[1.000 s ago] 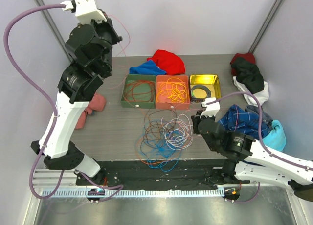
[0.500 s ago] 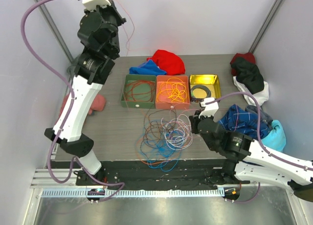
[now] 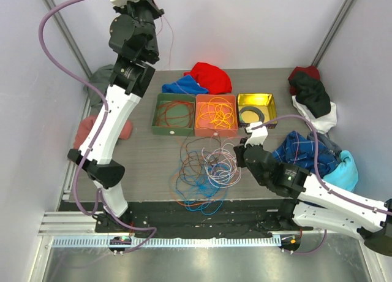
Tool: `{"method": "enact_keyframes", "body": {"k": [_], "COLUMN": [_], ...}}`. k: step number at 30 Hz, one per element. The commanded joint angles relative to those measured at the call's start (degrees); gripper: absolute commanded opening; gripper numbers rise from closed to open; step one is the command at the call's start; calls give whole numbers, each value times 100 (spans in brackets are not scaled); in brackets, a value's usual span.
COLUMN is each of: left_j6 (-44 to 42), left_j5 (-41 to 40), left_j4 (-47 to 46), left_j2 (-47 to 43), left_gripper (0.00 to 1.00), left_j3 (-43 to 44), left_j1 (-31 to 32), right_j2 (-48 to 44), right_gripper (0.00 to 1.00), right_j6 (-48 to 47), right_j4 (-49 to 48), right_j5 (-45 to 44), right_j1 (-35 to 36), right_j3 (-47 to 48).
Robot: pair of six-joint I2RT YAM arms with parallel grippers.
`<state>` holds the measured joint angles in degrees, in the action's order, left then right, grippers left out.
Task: Untangle the cables
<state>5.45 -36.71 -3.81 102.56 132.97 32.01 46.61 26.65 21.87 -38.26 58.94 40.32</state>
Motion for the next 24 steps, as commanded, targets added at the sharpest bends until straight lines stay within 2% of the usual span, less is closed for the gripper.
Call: {"method": "enact_keyframes", "body": {"k": [1,9,17,24], "left_j6": [17,166,500,1184], "left_j5": [24,-152,-170,-108], "left_j4": [-682,-778,-831,-1104], "left_j2": [123,-131,-254,-720], "left_gripper": [0,0,0,0], "left_j3": [116,-1034,-1931,-3513], "left_j1": [-221,-388,-590,-608], "right_j2": [-38,-134,-100,-108], "right_gripper": [1,1,1,1], "right_j6": [-55,-46,6,50], "right_j4": [-324,-341,-350,-385], "right_j5": [222,582,653,680], "right_j1": [-163,-558,-629,-656], "right_j3": [-85,-191,-243,-305]}}
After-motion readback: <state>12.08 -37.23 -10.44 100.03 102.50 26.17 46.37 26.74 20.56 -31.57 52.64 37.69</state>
